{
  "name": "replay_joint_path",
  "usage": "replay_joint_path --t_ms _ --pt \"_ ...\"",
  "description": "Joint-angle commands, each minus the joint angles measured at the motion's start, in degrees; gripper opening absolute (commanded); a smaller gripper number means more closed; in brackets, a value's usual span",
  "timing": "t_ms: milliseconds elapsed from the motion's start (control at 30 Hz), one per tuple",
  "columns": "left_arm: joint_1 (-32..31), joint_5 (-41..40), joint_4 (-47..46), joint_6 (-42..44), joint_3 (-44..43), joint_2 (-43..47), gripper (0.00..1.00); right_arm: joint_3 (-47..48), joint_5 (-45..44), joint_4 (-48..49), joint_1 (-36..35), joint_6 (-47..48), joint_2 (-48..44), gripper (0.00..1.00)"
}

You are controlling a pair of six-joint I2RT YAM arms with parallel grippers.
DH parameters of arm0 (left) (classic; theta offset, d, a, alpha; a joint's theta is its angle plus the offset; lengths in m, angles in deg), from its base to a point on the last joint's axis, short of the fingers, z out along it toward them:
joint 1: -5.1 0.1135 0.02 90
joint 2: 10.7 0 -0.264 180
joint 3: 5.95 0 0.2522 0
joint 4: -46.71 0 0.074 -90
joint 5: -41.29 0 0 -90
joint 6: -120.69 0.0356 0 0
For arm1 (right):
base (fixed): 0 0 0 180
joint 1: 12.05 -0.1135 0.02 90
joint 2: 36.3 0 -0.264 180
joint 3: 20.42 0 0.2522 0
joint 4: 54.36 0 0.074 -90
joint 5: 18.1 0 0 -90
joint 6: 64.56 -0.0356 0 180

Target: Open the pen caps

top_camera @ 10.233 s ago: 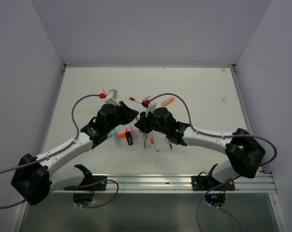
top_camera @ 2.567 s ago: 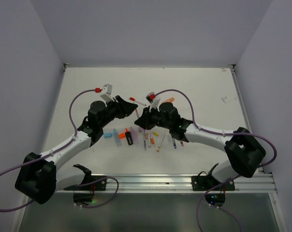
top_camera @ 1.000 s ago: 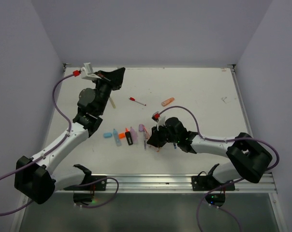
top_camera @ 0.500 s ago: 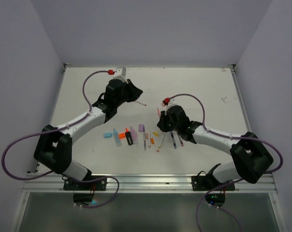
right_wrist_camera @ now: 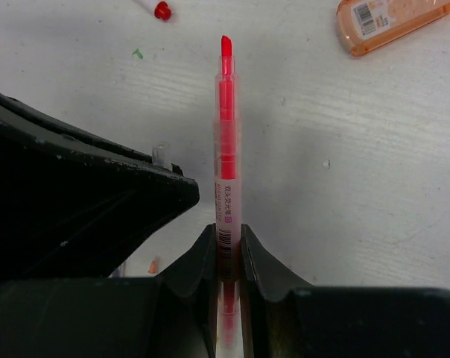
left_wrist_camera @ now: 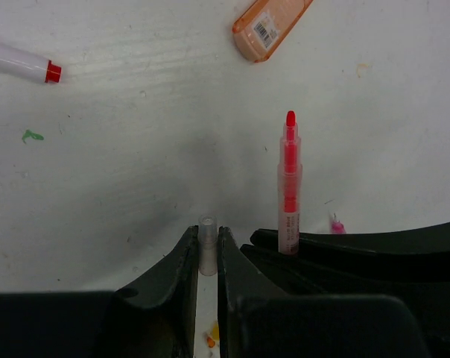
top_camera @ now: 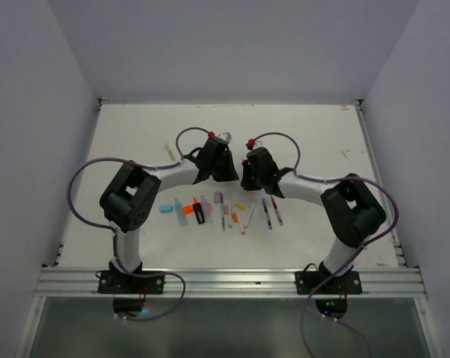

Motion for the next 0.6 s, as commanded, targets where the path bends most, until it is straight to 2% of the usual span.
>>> replay_joint_path --t_ms 0,167,233,467,567 --pt "-0.3 2.2 0.3 0.9 -2.8 -2.0 0.05 2.6 0.0 -1.1 0.2 -1.0 2.5 0.06" --pt "-1.1 2.2 0.5 0.9 -2.9 -4.3 0.11 2.9 0.9 -1.0 0.6 -1.5 4.9 0.11" --pt "-1.1 1.8 0.5 0.8 -2.6 -4.5 0.17 2.7 1.1 -1.0 0.7 -1.5 4.9 0.14" --pt "-1.1 1.7 0.7 0.6 -2.3 -5.1 0.31 1.5 1.2 -0.7 0.8 -1.6 4.6 0.32" --pt "-1.1 0.8 0.7 0.6 -1.9 -4.1 0.34 0.8 1.1 -0.6 0.9 -1.8 3.5 0.36"
